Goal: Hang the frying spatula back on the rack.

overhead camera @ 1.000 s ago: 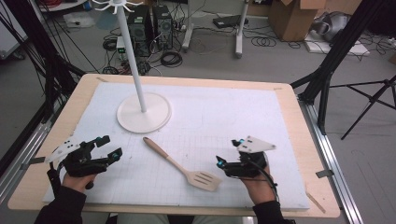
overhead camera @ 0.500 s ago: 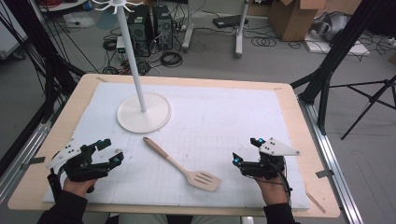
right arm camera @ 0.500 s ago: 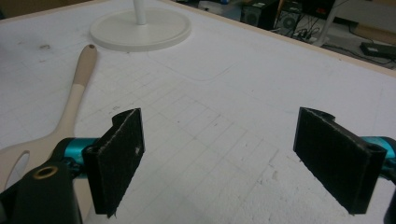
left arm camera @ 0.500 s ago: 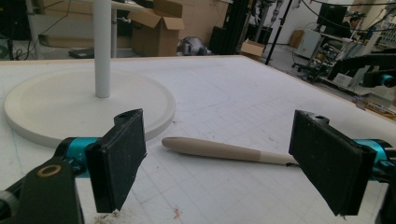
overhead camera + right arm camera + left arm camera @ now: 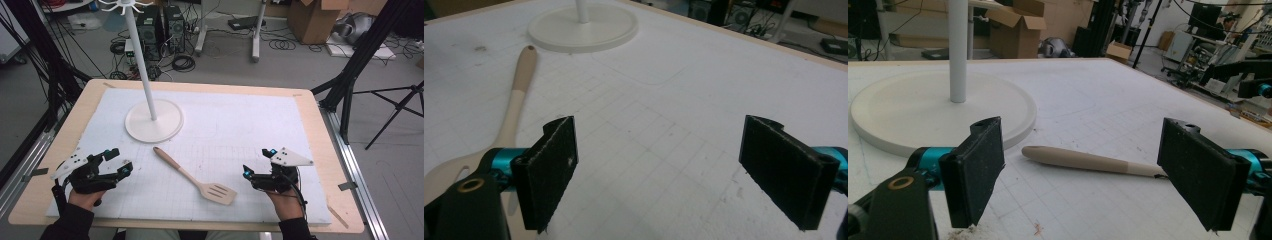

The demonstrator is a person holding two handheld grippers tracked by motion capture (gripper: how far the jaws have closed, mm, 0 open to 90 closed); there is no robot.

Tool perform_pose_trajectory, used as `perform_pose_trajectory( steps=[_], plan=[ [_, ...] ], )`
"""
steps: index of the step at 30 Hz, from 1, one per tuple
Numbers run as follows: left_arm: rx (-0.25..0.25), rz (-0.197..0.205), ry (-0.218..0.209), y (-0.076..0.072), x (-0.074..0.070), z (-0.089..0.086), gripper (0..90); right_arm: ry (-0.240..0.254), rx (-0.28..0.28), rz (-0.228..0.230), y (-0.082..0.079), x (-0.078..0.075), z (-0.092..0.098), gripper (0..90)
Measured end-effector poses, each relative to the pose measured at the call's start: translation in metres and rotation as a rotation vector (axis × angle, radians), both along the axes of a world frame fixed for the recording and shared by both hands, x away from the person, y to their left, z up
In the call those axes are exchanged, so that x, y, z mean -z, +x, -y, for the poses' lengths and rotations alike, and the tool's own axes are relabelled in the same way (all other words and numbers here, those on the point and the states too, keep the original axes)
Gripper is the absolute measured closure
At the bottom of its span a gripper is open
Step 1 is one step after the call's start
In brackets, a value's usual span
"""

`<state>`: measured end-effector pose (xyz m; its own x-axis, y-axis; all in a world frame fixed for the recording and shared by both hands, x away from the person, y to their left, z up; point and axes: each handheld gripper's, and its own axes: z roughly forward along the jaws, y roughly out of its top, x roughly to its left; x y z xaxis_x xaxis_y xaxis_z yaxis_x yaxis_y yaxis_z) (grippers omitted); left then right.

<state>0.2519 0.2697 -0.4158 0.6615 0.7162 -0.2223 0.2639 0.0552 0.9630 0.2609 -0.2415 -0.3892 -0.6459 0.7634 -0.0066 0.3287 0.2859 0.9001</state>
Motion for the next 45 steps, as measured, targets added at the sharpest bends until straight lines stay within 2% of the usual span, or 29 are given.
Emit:
perform_pose_trajectory(
  steps=[2, 5, 8, 13, 17, 21, 25, 28, 33, 35, 40, 45],
  plan=[
    [0.0, -0.002, -0.008, 0.0, -0.001, 0.0, 19.1, 0.005, -0.026, -0.014, 0.0, 0.0, -0.004, 15.6],
    [-0.004, 0.005, 0.005, -0.002, -0.001, 0.002, 19.1, -0.004, -0.061, -0.016, 0.0, 0.0, -0.013, 15.8],
    [-0.005, 0.004, 0.015, -0.004, -0.002, 0.004, 19.2, 0.023, -0.109, -0.037, 0.0, 0.001, -0.02, 15.9],
    [0.016, -0.001, 0.034, -0.003, 0.0, 0.006, 19.3, 0.011, -0.16, -0.051, 0.005, 0.002, -0.038, 15.9],
    [0.024, 0.004, 0.043, -0.004, 0.0, 0.008, 19.7, -0.031, -0.197, -0.072, 0.009, 0.005, -0.058, 15.9],
    [0.03, -0.001, 0.052, -0.004, 0.001, 0.009, 19.7, -0.09, -0.236, -0.12, 0.017, 0.011, -0.082, 16.5],
    [0.038, -0.004, 0.067, -0.002, 0.001, 0.01, 20.1, -0.176, -0.286, -0.18, 0.026, 0.02, -0.103, 17.8],
    [0.041, -0.008, 0.069, -0.002, 0.002, 0.01, 20.3, -0.2, -0.31, -0.22, 0.033, 0.024, -0.116, 18.3],
    [0.041, -0.012, 0.07, -0.002, 0.002, 0.009, 20.8, -0.228, -0.349, -0.259, 0.037, 0.026, -0.136, 26.1],
    [0.039, -0.015, 0.068, -0.002, 0.002, 0.009, 20.9, -0.264, -0.367, -0.274, 0.037, 0.029, -0.144, 28.6],
    [0.043, -0.017, 0.072, -0.001, 0.002, 0.009, 21.1, -0.337, -0.385, -0.306, 0.037, 0.036, -0.156, 35.4],
    [0.045, -0.023, 0.075, 0.0, 0.002, 0.01, 21.3, -0.351, -0.393, -0.328, 0.037, 0.035, -0.159, 40.0]
  ],
)
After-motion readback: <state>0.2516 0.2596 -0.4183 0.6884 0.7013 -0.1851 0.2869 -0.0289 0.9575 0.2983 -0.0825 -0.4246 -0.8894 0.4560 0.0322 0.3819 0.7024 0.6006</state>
